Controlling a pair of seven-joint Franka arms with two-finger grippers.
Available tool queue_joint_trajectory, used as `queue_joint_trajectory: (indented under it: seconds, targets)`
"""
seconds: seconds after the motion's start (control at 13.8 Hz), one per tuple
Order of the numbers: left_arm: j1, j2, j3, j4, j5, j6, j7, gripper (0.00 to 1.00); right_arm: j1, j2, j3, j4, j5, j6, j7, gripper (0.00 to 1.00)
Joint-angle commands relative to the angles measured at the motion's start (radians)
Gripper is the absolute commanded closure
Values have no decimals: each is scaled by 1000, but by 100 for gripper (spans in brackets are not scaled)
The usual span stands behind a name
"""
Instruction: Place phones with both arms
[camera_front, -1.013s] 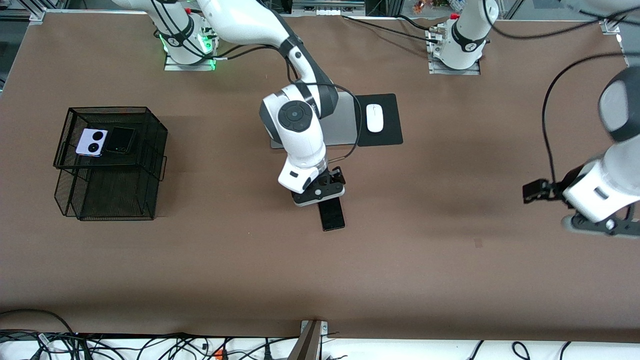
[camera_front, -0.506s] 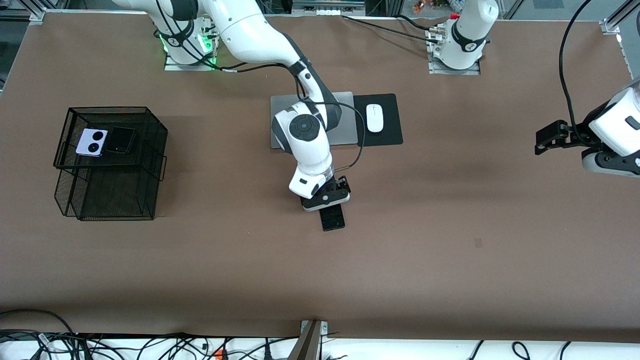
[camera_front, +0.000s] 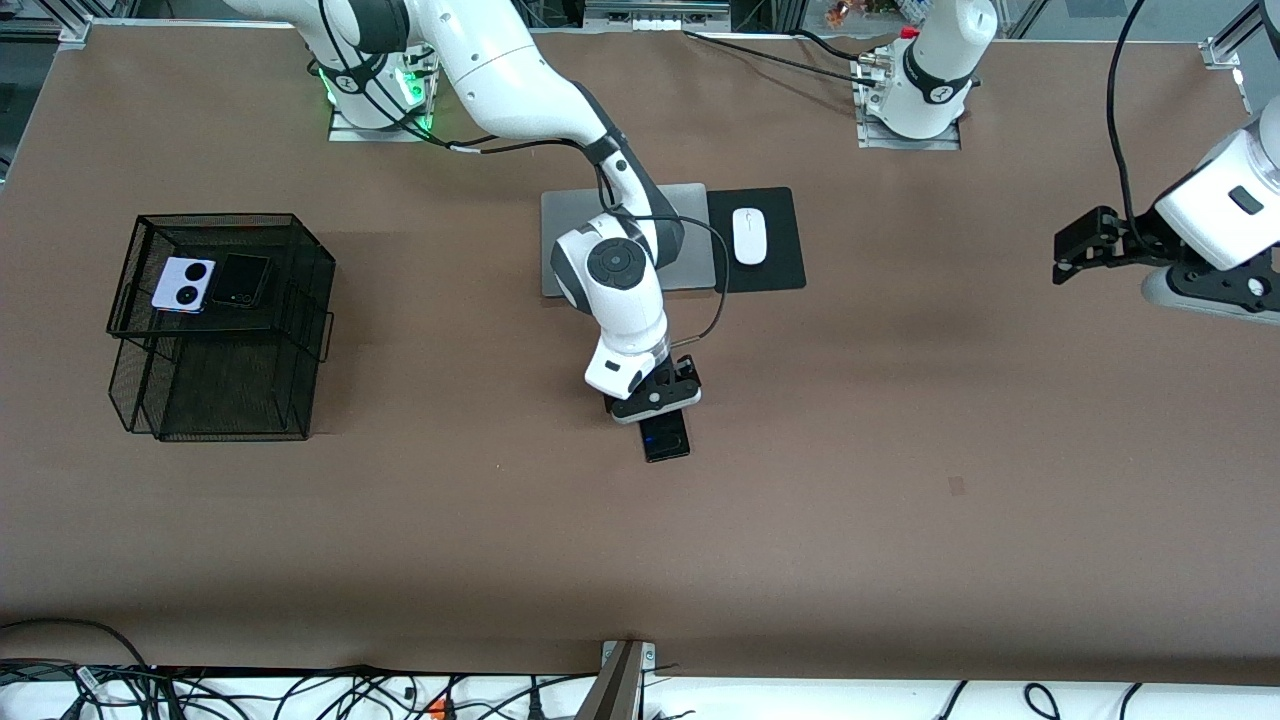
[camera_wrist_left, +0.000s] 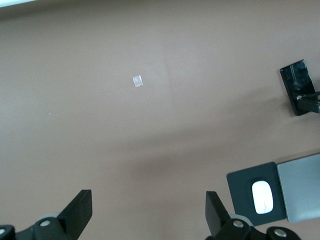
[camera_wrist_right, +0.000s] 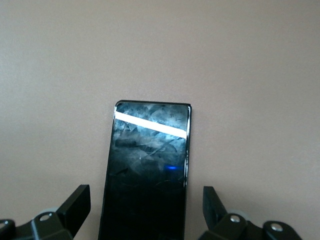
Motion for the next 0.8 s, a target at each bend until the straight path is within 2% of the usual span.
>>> queue_joint_trajectory:
  seconds: [0.0,0.36,0.72]
  targets:
    - [-5,-74,-1,-103,24,14,6,0,6,16,1,19,-16,16,17,1]
    - [31,-78,0,-108,60,9,94,0,6,32,1,18,-23,33,14,1]
    - [31,-80,0,-109,62,1,18,0,7,32,1,7,-35,34,17,1]
